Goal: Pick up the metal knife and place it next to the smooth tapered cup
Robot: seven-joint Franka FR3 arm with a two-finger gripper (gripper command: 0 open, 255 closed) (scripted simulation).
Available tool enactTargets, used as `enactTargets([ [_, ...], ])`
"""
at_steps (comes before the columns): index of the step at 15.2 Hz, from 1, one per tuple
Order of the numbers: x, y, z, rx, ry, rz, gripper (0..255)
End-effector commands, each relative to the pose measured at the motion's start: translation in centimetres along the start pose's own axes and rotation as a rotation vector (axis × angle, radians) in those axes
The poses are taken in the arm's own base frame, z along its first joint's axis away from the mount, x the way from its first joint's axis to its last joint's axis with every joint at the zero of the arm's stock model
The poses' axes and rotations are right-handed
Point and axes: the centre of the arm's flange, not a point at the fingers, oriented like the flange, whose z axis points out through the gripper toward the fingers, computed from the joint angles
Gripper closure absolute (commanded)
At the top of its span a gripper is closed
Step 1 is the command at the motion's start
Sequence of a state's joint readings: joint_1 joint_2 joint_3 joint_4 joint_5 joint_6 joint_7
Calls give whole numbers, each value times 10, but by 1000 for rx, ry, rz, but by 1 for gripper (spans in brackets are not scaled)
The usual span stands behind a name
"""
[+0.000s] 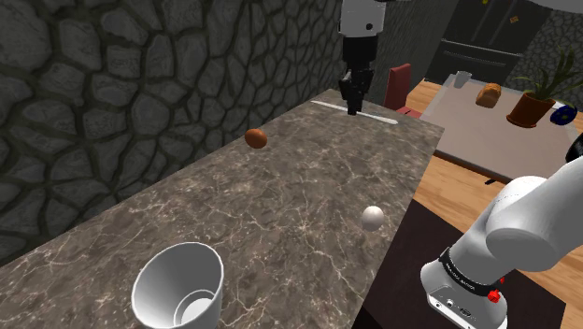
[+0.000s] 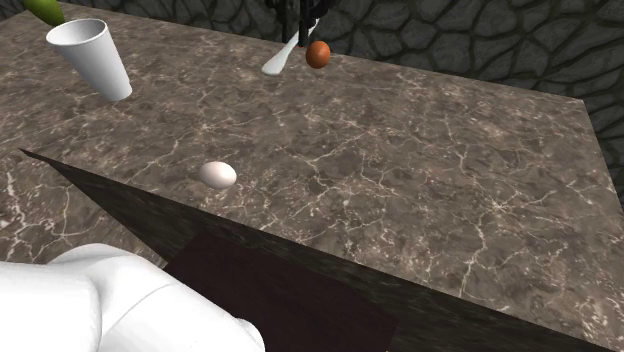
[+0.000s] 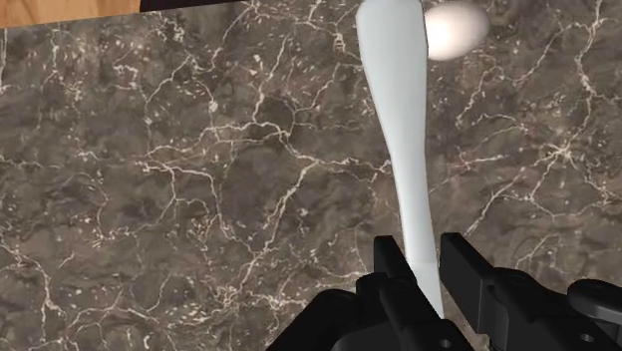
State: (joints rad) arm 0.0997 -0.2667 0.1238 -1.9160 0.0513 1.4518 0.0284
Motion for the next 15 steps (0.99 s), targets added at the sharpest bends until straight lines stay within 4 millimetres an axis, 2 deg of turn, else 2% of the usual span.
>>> enactTargets([
  [1,-9,-25,0,0,0,1,255],
  [15,-90,-190,18,0,0,1,255],
])
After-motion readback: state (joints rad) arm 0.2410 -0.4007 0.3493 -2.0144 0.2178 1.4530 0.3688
